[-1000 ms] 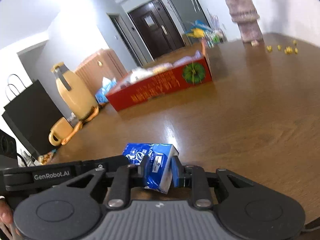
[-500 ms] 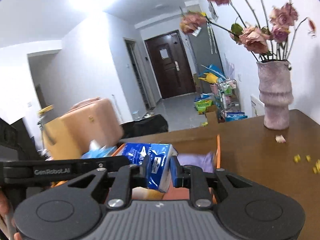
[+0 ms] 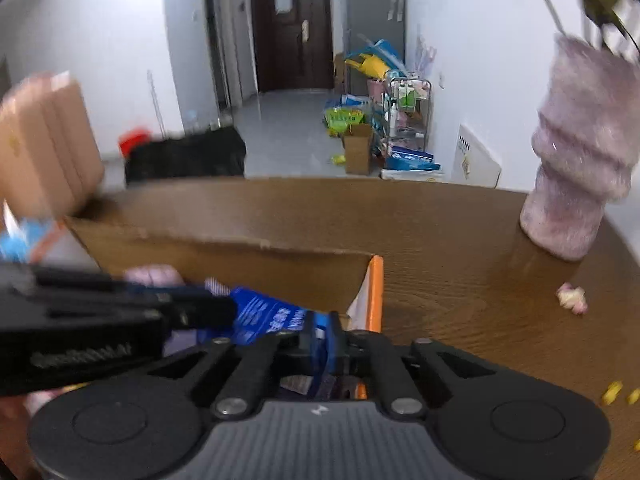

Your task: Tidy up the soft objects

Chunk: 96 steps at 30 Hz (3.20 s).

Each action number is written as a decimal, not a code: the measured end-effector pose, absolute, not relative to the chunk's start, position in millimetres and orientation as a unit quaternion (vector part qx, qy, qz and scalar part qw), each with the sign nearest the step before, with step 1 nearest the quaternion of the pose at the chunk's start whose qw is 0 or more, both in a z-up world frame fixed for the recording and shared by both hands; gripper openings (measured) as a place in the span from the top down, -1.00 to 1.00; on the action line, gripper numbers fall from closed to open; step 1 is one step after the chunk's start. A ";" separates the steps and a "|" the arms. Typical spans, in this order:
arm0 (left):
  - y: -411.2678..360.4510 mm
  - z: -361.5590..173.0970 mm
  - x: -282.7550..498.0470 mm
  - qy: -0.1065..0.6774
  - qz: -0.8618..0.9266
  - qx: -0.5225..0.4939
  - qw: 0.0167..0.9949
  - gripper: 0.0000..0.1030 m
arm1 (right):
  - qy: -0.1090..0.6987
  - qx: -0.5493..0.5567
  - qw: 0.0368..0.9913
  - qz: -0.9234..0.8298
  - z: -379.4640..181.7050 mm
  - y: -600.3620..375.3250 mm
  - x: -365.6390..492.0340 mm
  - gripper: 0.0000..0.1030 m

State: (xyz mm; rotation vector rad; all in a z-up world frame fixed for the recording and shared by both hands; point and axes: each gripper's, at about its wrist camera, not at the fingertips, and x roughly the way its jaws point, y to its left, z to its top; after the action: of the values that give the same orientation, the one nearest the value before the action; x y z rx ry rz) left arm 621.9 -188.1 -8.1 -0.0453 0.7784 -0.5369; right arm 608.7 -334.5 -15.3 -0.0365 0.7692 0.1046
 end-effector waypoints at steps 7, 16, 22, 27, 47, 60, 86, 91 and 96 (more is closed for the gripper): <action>-155.2 30.5 589.7 0.354 -0.234 -0.005 0.905 0.69 | 0.375 -0.037 0.926 0.040 4.3 -322.0 591.5 0.92; -79.9 122.4 475.4 0.264 -0.148 0.041 0.952 0.69 | 0.296 -0.031 0.953 0.049 111.2 -330.4 476.7 0.83; -44.5 122.7 375.7 0.169 -0.104 0.039 0.979 -0.30 | 0.225 -0.023 0.973 0.052 126.9 -325.6 384.1 0.23; -31.4 100.1 306.2 0.061 -0.064 0.051 0.995 -0.84 | 0.104 -0.010 0.994 0.042 102.8 -309.9 307.5 -0.74; 15.7 33.1 128.7 0.109 -0.027 0.027 0.993 -1.00 | 0.099 0.019 0.995 -0.001 43.6 -271.0 135.7 -0.77; 27.0 -3.4 5.0 0.118 -0.013 0.046 0.992 -1.00 | 0.125 0.004 0.990 0.059 -17.8 -217.1 -7.9 -0.87; 21.6 -2.6 5.6 0.122 -0.030 0.041 0.991 -1.00 | 0.120 0.026 0.992 0.038 -20.2 -222.4 -12.1 -0.89; 22.0 -2.5 5.5 0.122 -0.029 0.041 0.991 -1.00 | 0.120 0.027 0.992 0.036 -20.9 -222.1 -11.6 -0.90; 20.9 -2.0 6.0 0.123 -0.030 0.042 0.991 -1.00 | 0.120 0.030 0.992 0.035 -20.3 -222.8 -11.1 -0.91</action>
State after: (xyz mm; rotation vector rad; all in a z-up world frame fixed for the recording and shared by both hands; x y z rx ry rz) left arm 6.0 20.9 -2.0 0.0838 0.2471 -0.0608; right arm -11.1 -222.8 -20.3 0.0600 0.2399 0.0701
